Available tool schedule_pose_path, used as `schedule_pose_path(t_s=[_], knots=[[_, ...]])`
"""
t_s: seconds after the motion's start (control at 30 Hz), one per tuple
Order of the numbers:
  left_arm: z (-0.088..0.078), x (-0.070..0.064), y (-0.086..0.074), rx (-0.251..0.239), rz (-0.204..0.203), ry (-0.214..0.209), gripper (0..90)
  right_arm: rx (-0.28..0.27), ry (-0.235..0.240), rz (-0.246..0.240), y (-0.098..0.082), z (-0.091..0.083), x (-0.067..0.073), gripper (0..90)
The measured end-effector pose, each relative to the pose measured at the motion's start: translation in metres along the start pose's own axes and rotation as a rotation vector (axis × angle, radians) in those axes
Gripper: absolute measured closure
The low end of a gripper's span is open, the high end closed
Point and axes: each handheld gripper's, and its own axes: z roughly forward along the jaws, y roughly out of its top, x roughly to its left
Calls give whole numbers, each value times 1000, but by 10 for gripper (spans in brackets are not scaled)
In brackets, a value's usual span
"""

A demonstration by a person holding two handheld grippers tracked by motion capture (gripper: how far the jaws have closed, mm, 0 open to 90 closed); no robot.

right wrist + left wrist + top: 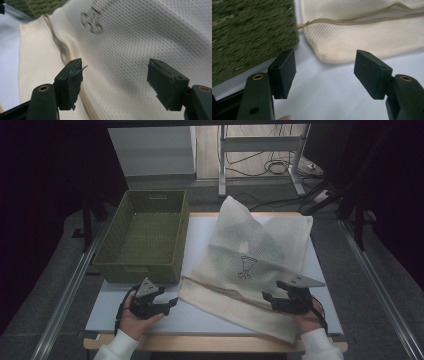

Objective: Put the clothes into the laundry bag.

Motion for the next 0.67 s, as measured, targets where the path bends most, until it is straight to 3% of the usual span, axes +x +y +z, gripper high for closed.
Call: schedule_pose_path(t_s=[0.13,0.27,0.67], knots=[[5,3,-1,15,-2,14,334,2,-25,18,-17,-12,-11,288],[7,0,-2,25,12,19,331,4,-39,46,-18,-13,-17,288],[3,1,-5,20,22,27,323,-16,-14,34,-13,-10,-12,288]])
